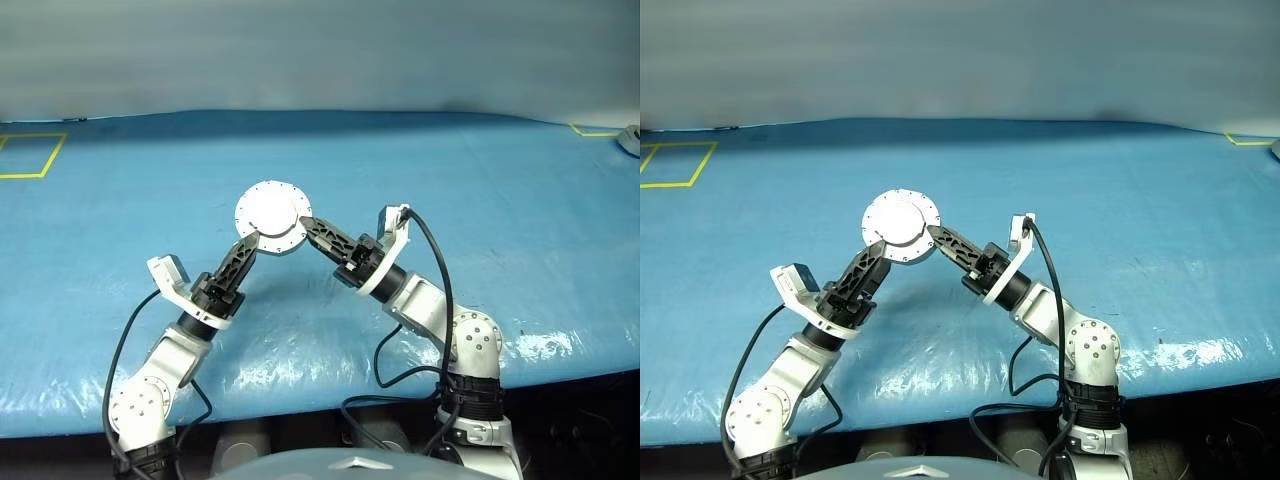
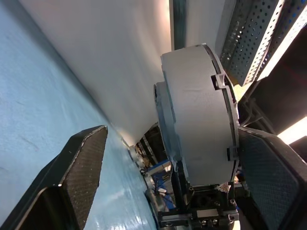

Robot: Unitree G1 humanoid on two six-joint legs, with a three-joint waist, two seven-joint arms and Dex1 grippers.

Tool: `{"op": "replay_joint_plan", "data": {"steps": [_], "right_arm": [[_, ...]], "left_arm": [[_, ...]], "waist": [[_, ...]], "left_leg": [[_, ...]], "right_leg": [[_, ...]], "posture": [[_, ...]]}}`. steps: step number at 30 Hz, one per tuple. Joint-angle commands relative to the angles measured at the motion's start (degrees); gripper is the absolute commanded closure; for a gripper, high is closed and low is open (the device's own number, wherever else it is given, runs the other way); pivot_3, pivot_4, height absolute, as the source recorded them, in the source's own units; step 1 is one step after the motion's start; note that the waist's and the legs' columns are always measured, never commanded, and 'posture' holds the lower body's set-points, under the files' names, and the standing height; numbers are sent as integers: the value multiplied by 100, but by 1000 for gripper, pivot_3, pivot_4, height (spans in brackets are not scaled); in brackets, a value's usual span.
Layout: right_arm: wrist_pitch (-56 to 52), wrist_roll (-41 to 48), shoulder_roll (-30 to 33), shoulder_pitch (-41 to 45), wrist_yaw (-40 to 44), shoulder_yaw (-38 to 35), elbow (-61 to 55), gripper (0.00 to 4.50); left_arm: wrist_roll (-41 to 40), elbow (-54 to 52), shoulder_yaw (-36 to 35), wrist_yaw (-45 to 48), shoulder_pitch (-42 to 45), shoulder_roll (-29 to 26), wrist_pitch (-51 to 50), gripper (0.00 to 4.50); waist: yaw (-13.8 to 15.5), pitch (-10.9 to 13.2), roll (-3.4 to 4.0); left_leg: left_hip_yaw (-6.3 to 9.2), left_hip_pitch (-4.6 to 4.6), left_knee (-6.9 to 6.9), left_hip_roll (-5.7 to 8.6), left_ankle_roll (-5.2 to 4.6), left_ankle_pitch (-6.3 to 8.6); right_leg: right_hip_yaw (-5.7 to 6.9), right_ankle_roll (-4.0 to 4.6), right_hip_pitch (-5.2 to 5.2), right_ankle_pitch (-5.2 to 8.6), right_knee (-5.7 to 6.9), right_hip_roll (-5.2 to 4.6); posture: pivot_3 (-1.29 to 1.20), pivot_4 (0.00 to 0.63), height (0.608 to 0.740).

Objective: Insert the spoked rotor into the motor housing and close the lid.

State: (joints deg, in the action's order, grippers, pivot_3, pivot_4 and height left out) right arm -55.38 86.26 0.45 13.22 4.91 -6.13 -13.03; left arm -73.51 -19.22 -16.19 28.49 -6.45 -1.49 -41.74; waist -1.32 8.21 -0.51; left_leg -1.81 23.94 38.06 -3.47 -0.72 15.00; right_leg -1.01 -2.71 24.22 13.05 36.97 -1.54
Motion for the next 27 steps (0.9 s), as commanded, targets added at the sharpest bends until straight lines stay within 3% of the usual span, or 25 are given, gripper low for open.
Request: {"op": "replay_joint_plan", "data": {"steps": [1, 8, 20, 25, 27], "right_arm": [[-56, 421, 11, 85, 3, 158, -198, 3266], [-8, 520, 168, 52, -162, 235, -171, 3266], [187, 463, 169, -96, -281, 260, -129, 3266], [317, 479, 102, -230, -316, 269, -178, 3266], [340, 475, 93, -256, -326, 290, -177, 3266]], "left_arm": [[-268, -405, 217, 138, 2, 77, 106, 44], [-428, -375, 513, 74, 92, 153, 211, 44], [-58, 1167, 502, 19, 930, 364, 400, 44], [572, 1410, 795, -335, 1068, 247, 272, 1591], [758, 1503, 857, -429, 1138, 178, 247, 1591]], "waist": [[-4, 0, 0], [-16, 0, 0], [-5, 0, 0], [11, 0, 0], [14, 0, 0]], "left_leg": [[1, 0, 0, 0, 0, 0], [0, -2, 1, 0, 0, 0], [7, -15, 9, 4, 0, 0], [10, -17, 7, 3, 0, -1], [13, -17, 11, 5, 0, -1]], "right_leg": [[0, 0, 0, 0, 0, 1], [-3, 2, -2, -1, 1, 3], [-3, -1, -27, -2, -6, 6], [-1, -2, -29, -2, -6, 7], [-1, -2, -33, -3, -6, 6]], "posture": [[0, 150, 740], [0, 150, 740], [0, 150, 740], [0, 150, 740], [0, 150, 740]]}}
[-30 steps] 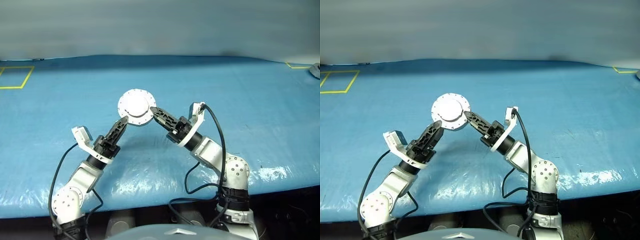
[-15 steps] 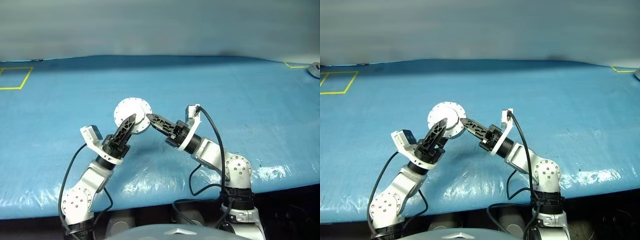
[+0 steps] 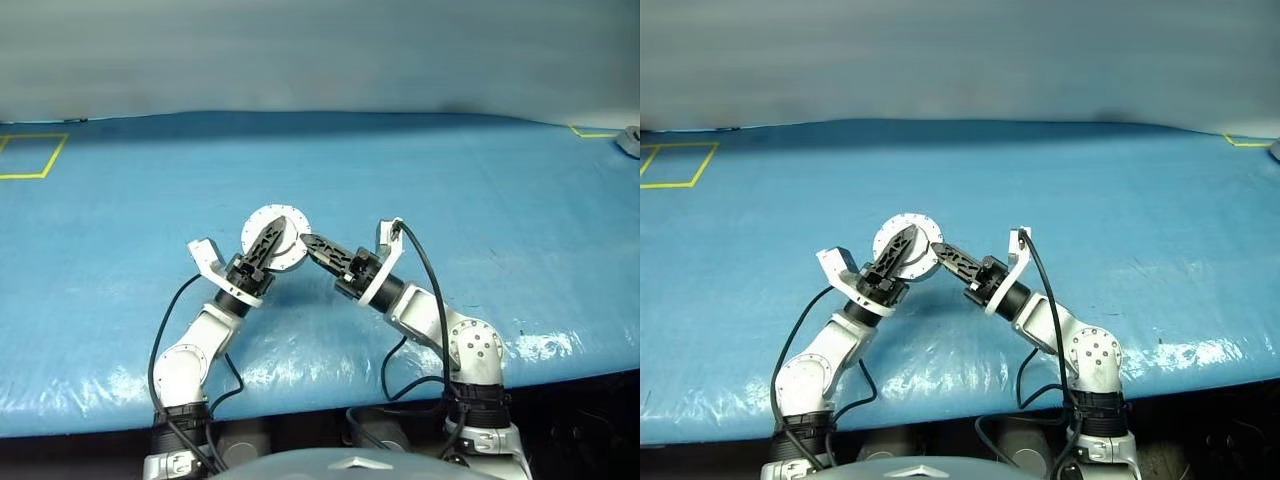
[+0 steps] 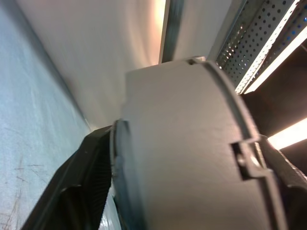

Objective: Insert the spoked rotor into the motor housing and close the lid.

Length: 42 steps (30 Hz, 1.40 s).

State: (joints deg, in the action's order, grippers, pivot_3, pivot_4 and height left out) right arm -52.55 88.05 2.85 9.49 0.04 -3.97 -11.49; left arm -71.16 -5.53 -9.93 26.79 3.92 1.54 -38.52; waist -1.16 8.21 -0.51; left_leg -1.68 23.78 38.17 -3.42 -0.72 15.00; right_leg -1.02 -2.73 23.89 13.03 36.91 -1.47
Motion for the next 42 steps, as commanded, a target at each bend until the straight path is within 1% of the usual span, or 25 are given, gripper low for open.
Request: {"op": "replay_joint_plan", "data": {"steps": [1, 3, 4, 7, 11, 14, 16, 21, 22, 26, 27, 30, 34, 36, 38, 39, 42], "right_arm": [[78, 288, -164, 103, 121, 76, -324, 3266], [163, 243, -226, 83, 27, 72, -308, 3266], [206, 210, -256, 77, -10, 69, -306, 3266], [255, 205, -359, 81, -4, 89, -292, 3266], [329, 113, -425, 127, -115, 80, -236, 3266], [463, -16, -553, 165, -341, 34, -179, 3266], [565, -180, -637, 191, -530, 21, -152, 3266], [950, -739, -855, 196, -505, -17, -220, 3266], [966, -759, -863, 203, -479, -24, -199, 2541], [468, -427, -589, 308, -266, 103, -111, 1300], [481, -447, -605, 307, -351, 89, -108, 951], [568, -502, -663, 299, -481, 22, -107, 951], [641, -760, -568, 256, -477, 23, -242, 951], [783, -1432, -300, 184, -385, 158, -450, 951], [1072, -2586, 118, 69, -397, 499, -688, 951], [1179, -2902, 244, -23, -328, 578, -753, 951], [1404, -3215, 443, -329, 101, 617, -1010, 951]], "left_arm": [[423, 107, 197, -127, 108, -108, -70, 1591], [240, 1, 146, 35, 116, -66, -72, 1824], [191, -34, 141, 49, 123, -64, -98, 1846], [106, 51, 120, -356, 197, 51, -201, 1857], [-158, -29, 87, -337, 207, 147, -344, 1862], [-206, 47, -3, -512, 284, 126, -369, 1863], [-127, 159, -130, -708, 374, 131, -251, 1863], [-50, 239, -264, -825, 523, 131, -100, 1863], [-41, 241, -276, -825, 542, 137, -71, 1863], [88, 407, -450, -908, 702, 155, 131, 1863], [115, 442, -516, -922, 751, 151, 197, 1863], [194, 536, -672, -962, 875, 109, 355, 1863], [619, 684, -915, -1108, 1074, -56, 772, 1863], [1158, 875, -1005, -1355, 1207, -210, 1127, 1863], [1910, 1099, -971, -1561, 1318, -442, 1575, 1863], [2007, 1211, -1039, -1583, 1381, -489, 1676, 1863], [2102, 1473, -1196, -1503, 1531, -595, 1762, 1863]], "waist": [[-3, 0, 0], [-35, 0, 0], [-39, 0, 0], [-21, 0, 0], [-12, 0, 0], [-13, 0, 0], [-11, 0, 0], [-10, 0, 0], [-10, 0, 0], [-2, 0, 0], [-3, 0, 0], [-17, 0, 0], [-30, 0, 0], [-14, 0, 0], [12, -1, -1], [24, -1, -1], [58, -1, -2]], "left_leg": [[-1, 0, 2, 0, 0, 0], [-2, -1, 2, 0, 0, 0], [-3, -2, 1, 0, 0, 0], [4, -1, 0, -2, 0, 0], [1, 0, 2, -1, 0, 0], [2, 0, 1, -1, 0, 0], [3, -1, 2, -1, 0, 0], [3, 1, 2, 1, 2, -1], [3, 1, 1, 1, 2, -1], [3, 3, 1, 1, 4, -3], [3, 1, 2, 2, 5, -3], [4, -1, 2, 1, 6, -4], [5, -2, -1, -1, 6, -4], [5, 1, 0, 0, 6, -4], [4, 1, 1, 1, 7, -4], [4, 0, 1, 4, 8, -5], [2, 4, 0, 5, 12, -7]], "right_leg": [[-1, -1, 0, -1, 0, 0], [-4, -2, 0, -1, 1, 0], [-5, -2, 0, -1, 1, 1], [-1, -1, 1, 0, 2, 5], [-3, -2, -1, -1, 1, 3], [-3, -2, -1, -1, 1, 3], [-2, -2, 0, -1, 3, 4], [-4, -3, -1, -2, 1, 4], [-5, -3, -1, -2, 0, 3], [-4, -3, -1, -2, -1, 3], [-4, -3, -2, -2, -1, 3], [-4, -3, -2, -2, 3, 5], [-4, -2, -1, -1, 3, 8], [-4, -2, -1, -2, 0, 7], [-4, -3, -2, -2, 0, 6], [-4, -4, -3, -2, -1, 4], [-5, -7, -2, -4, -6, 2]], "posture": [[0, 150, 740], [0, 150, 740], [0, 150, 740], [0, 150, 740], [0, 150, 740], [0, 150, 740], [0, 150, 740], [0, 150, 740], [0, 150, 740], [0, 150, 740], [0, 150, 740], [0, 150, 740], [0, 150, 740], [0, 150, 740], [0, 150, 740], [0, 150, 740], [0, 150, 740]]}}
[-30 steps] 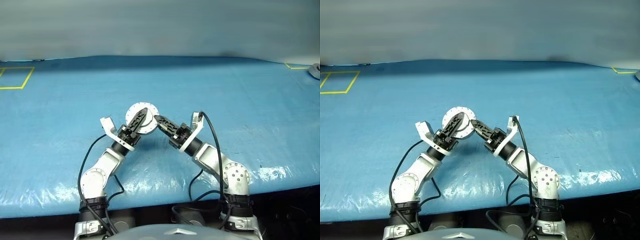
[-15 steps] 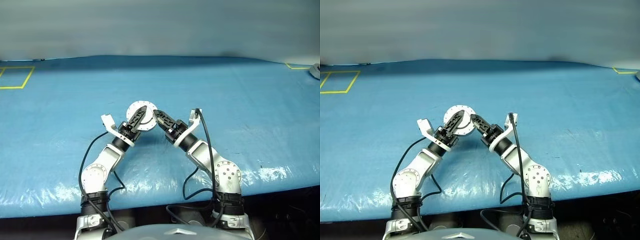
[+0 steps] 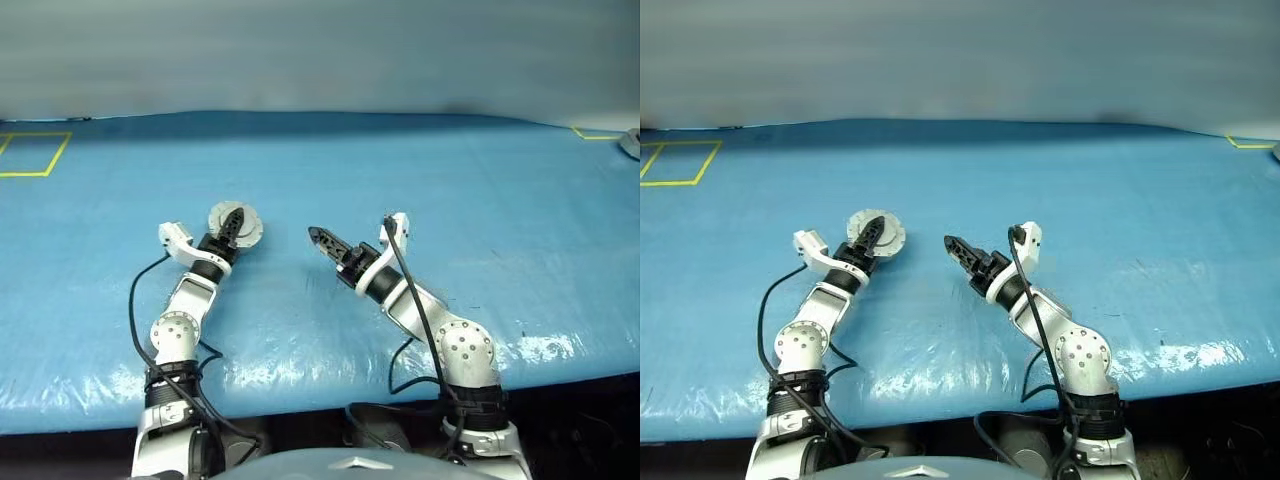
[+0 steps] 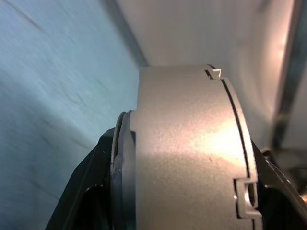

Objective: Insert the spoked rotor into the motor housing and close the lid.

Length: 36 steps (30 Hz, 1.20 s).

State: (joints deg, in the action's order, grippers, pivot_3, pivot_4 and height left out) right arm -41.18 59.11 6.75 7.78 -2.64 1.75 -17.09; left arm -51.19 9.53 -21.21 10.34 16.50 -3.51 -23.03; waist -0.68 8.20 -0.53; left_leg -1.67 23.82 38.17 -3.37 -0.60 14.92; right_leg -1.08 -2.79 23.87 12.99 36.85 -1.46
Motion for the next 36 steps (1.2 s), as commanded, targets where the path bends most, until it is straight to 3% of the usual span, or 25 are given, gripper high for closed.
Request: {"op": "replay_joint_plan", "data": {"steps": [1, 11, 15, 23, 31, 36], "right_arm": [[291, -378, 102, -245, 472, 58, -552, 951], [219, -888, -65, -495, 589, 240, -722, 951], [188, -979, -104, -517, 682, 224, -664, 916], [190, -1157, -115, -568, 1036, 408, -686, 916], [302, -1418, -108, -556, 1110, 384, -692, 916], [1434, -3108, 432, -670, 1159, 788, -1106, 916]], "left_arm": [[127, 47, -103, 192, 313, -120, 207, 1863], [353, 720, -145, 342, 467, -144, 11, 1863], [785, 1065, -360, -298, 505, -313, 212, 788], [824, 1041, -801, -127, 195, -1081, 108, 788], [681, 798, -1200, 263, 182, -1840, -22, 788], [1693, -997, 129, 1085, -239, -2063, 457, 788]], "waist": [[7, 0, 0], [1, 0, -4], [-1, -2, -5], [-147, -5, -4], [-53, -9, -14], [29, -9, -21]], "left_leg": [[0, 2, 0, 0, 0, 0], [1, -7, 2, -1, 5, -3], [2, -17, 2, -1, 6, -4], [1, -46, -5, -10, 10, -6], [0, -41, -5, -9, 31, -18], [2, -22, -5, 2, 34, -20]], "right_leg": [[1, 0, 1, 0, -1, 0], [0, -2, -5, -1, 6, 0], [0, -2, -13, -1, 8, 1], [-6, 6, -24, -3, 24, 11], [-3, 5, -20, -3, 31, 4], [-3, 2, -11, -5, 19, -5]], "posture": [[0, 150, 740], [0, 150, 740], [0, 150, 740], [0, 150, 740], [0, 150, 740], [0, 150, 740]]}}
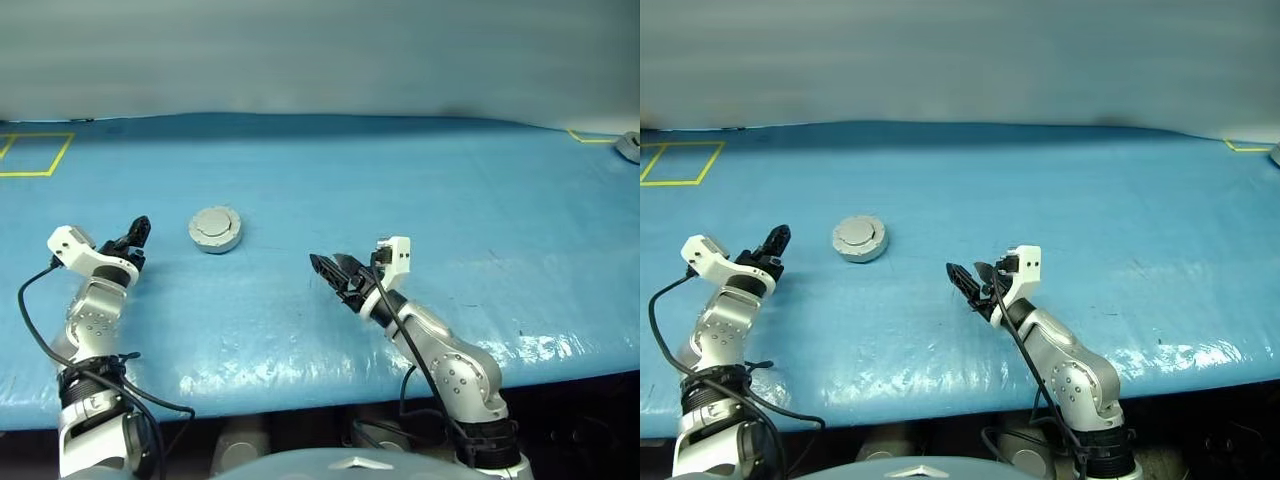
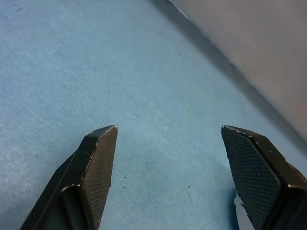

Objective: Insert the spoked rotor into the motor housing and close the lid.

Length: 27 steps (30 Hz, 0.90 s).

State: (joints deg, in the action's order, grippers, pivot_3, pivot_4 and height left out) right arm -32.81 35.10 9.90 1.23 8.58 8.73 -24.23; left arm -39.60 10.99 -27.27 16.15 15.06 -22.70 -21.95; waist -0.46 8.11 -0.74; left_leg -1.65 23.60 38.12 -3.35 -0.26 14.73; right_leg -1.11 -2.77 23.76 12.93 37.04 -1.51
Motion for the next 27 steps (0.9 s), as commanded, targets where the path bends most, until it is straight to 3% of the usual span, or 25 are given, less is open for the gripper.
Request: {"op": "replay_joint_plan", "data": {"steps": [1, 5, 9, 14, 20, 27], "right_arm": [[704, -970, 243, -24, 17, 116, -426, 916], [919, -1651, 452, -96, -116, 84, -456, 916], [1078, -2307, 380, -411, -550, -18, -340, 916], [1244, -2809, 25, -882, -958, 4, -270, 916], [1481, -3486, -236, -1274, -1322, 46, -193, 916], [1509, -3578, -389, -1145, -1205, -94, -103, 916]], "left_arm": [[855, -1589, 1247, 786, -274, -228, 504, 788], [1939, -2326, 2490, 989, -625, -241, 948, 788], [2751, -2323, 3135, 80, -968, 674, 1317, 788], [3248, -2273, 3281, -761, -1429, 1456, 1235, 788], [4209, -2391, 3416, -1598, -1970, 1781, 1524, 788], [3957, -2325, 3119, -1723, -2007, 2094, 1433, 788]], "waist": [[12, -1, 0], [-18, -4, 7], [-22, -4, 9], [-16, -5, 10], [-17, -6, 11], [-17, -6, 11]], "left_leg": [[-1, 1, -2, 4, 0, 0], [-14, -12, -17, 7, 2, -1], [-14, -12, -19, 1, 3, -2], [-12, -15, -17, -8, 3, -2], [-17, -10, -6, -3, 2, -2], [-20, -12, 5, -7, -3, -8]], "right_leg": [[-3, -2, 0, -1, -5, -4], [-18, -2, -3, -1, -10, -6], [-21, 1, 1, 1, -5, 4], [-20, 5, 4, 4, 3, 14], [-25, 3, 4, 2, -5, 7], [-24, 12, 0, 12, -4, 8]], "posture": [[0, 150, 740], [0, 150, 740], [0, 150, 740], [0, 150, 740], [0, 150, 740], [0, 150, 740]]}}
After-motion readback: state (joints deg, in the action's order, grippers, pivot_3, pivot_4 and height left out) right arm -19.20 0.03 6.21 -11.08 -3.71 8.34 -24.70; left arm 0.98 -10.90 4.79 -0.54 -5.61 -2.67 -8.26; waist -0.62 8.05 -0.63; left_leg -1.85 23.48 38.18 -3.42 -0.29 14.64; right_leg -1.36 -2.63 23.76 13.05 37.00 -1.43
